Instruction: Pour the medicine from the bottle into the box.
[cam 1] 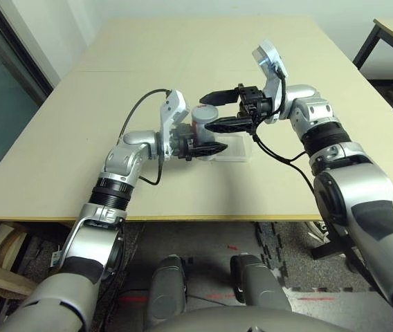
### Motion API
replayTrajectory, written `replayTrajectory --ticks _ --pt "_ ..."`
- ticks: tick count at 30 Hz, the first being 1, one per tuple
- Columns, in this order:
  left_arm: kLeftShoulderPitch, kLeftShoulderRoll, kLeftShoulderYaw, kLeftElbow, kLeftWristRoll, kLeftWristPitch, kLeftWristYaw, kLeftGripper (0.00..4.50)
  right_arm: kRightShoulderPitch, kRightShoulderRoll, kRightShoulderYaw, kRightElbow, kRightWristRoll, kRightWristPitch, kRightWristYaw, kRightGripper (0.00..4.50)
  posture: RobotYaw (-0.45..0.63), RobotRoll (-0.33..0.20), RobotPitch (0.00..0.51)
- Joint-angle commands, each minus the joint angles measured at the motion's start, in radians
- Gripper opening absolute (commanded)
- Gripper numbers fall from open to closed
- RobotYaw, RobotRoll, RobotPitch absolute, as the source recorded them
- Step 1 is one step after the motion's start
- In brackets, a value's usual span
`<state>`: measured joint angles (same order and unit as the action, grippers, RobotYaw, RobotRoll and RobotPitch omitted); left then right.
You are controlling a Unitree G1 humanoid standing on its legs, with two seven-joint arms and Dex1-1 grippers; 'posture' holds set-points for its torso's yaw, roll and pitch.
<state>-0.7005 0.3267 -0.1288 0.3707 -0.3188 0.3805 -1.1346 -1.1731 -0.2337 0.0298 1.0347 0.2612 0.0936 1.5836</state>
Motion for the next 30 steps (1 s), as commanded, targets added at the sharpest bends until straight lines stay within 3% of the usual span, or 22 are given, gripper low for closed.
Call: replayTrajectory --ticks 1,19,30 --pt "0.001 -0.004 -0.009 -0.019 -0.004 0.006 -0.008 2.80 -0.021 0.007 -0.008 0.024 -0.015 -0.019 -0.016 4.50 -0.12 0.000 0.060" --pt "0.006 -0.004 -0.010 -0.030 -0.005 0.011 -0.006 2.80 -0.054 0.050 -0.019 0.080 -0.027 -0.044 -0.057 4.50 -0.10 0.000 0.061" --pt "0.015 0.001 -0.008 -0.047 -0.012 0.020 -0.014 2.80 -0.055 0.008 -0.042 0.121 -0.040 -0.040 -0.087 4.50 -0.10 0.000 0.052"
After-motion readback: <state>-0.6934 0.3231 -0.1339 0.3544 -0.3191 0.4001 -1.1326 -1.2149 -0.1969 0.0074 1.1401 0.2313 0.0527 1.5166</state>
